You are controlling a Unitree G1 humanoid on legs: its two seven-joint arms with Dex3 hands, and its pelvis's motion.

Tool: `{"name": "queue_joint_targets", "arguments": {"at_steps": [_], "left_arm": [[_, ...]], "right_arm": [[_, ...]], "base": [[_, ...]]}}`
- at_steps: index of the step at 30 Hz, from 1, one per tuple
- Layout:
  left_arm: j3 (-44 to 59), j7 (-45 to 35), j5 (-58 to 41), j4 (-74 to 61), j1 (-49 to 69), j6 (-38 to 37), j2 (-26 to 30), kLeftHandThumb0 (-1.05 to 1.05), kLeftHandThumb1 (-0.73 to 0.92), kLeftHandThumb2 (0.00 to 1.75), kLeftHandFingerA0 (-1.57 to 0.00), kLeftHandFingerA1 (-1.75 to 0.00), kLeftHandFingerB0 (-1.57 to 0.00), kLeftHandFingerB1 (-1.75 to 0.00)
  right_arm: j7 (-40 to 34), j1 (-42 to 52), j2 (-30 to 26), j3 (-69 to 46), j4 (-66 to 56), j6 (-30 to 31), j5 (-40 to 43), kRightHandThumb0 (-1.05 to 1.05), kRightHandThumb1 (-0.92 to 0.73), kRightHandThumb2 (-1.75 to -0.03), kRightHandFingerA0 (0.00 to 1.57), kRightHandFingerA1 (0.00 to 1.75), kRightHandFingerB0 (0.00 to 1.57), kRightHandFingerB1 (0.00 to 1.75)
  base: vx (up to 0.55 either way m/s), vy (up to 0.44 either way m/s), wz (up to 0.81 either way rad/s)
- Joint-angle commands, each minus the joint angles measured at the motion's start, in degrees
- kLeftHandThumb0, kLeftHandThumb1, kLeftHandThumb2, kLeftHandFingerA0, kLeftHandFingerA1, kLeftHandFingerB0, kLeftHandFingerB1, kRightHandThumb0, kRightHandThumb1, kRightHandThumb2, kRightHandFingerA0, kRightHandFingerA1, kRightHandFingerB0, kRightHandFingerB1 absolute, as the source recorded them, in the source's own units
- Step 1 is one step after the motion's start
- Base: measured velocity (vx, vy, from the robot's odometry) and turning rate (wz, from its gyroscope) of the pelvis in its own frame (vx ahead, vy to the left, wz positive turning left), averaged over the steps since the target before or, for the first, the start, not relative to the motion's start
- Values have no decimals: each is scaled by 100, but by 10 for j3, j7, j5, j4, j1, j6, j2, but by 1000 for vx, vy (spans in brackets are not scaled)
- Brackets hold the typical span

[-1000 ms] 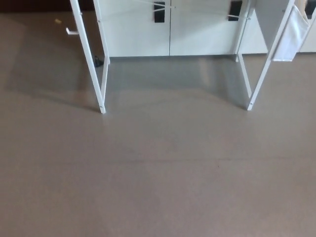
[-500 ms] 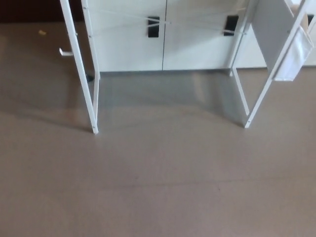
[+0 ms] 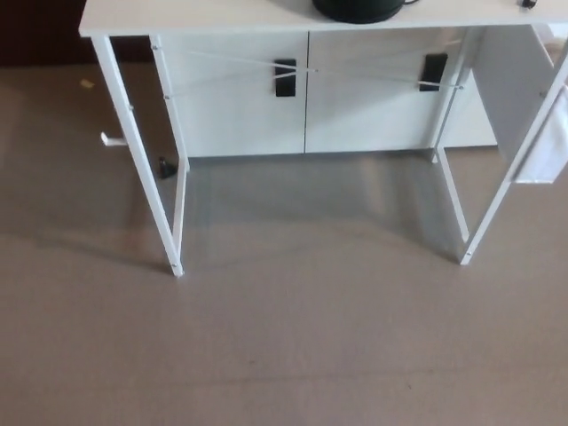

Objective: The robot walk towards a table in front and uses its left hand to pick up the pot from the base and places it on the table

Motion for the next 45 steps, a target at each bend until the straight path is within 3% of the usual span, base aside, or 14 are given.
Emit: {"name": "queue_joint_targets", "arguments": {"at_steps": [1,18,30,32,36,37,43,44,45], "left_arm": [[2,0,4,3,4,-11,6,-36,35,60,-50,-46,-41,-41],[-7,22,21,13,-17,-23,11,-37,36,62,-54,-47,-41,-41],[-15,27,25,14,-19,-35,17,-41,36,63,-56,-48,-42,-43],[-11,30,22,20,-27,-34,15,-32,42,52,-62,-40,-50,-36],[-11,31,22,18,-25,-38,15,-30,42,52,-62,-40,-50,-36],[-13,33,25,21,-24,-39,16,-38,35,64,-57,-49,-45,-44],[-14,32,23,19,-24,-38,16,-38,35,64,-56,-49,-42,-43],[-15,33,25,21,-24,-38,17,-30,42,53,-63,-41,-48,-36],[-14,33,24,21,-24,-38,17,-29,41,53,-63,-41,-49,-36]], "right_arm": [[-8,6,-4,3,-1,-1,-7,-51,-36,-66,68,51,42,45],[-12,-17,-2,2,11,-8,-9,-50,-36,-65,70,51,43,45],[-13,-25,-1,2,16,-14,-11,-50,-36,-65,70,51,43,46],[-17,-29,-2,6,10,-3,-17,-50,-37,-67,68,51,42,45],[-20,-31,-4,9,12,-4,-20,-50,-37,-67,68,51,42,45],[-22,-33,-4,11,14,-6,-23,-52,-37,-68,68,51,41,45],[-28,-33,-5,13,19,-13,-26,-52,-37,-67,68,52,42,46],[-28,-34,-4,13,18,-12,-24,-52,-37,-67,69,51,42,45],[-25,-33,-3,12,18,-14,-21,-50,-36,-67,69,52,43,46]], "base": [[168,0,-10],[228,140,6],[260,-73,7],[229,-16,-10],[230,11,-23],[278,136,-31],[268,245,-8],[178,78,4],[174,39,11]]}}
